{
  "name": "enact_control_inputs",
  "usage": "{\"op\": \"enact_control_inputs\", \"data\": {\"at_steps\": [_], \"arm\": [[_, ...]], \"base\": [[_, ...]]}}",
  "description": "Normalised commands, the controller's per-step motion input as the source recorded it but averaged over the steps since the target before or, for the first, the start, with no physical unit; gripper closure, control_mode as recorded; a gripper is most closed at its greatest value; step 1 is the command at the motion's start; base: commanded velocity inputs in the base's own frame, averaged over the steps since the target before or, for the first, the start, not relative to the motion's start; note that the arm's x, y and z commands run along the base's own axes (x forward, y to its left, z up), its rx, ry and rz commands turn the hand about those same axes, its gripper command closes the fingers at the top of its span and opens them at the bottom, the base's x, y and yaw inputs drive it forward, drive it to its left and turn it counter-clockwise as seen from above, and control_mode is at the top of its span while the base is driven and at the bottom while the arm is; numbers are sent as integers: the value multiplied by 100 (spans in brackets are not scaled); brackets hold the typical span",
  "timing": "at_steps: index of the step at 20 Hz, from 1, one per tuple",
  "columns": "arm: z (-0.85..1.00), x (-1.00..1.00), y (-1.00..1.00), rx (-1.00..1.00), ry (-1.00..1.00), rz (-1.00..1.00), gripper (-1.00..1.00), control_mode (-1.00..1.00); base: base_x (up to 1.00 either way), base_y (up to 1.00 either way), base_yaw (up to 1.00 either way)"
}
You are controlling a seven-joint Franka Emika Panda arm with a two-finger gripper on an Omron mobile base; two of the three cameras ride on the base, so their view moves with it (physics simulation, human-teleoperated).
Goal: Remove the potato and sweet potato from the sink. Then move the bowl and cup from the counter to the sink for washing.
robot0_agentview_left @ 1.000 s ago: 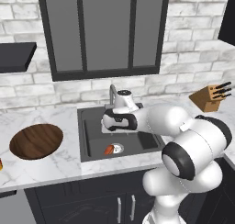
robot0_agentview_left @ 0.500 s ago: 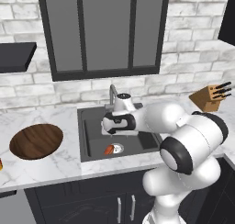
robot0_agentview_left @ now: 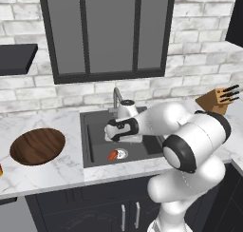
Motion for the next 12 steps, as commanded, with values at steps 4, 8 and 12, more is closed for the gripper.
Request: {"op": "enact_control_inputs", "data": {"at_steps": [4,8,12], "arm": [[-18,8,0,0,0,-5,-100,-100],[-19,7,0,0,1,-5,-100,-100],[-20,9,0,0,3,-5,-100,-100]], "base": [[0,0,0],[0,0,0],[0,0,0]]}}
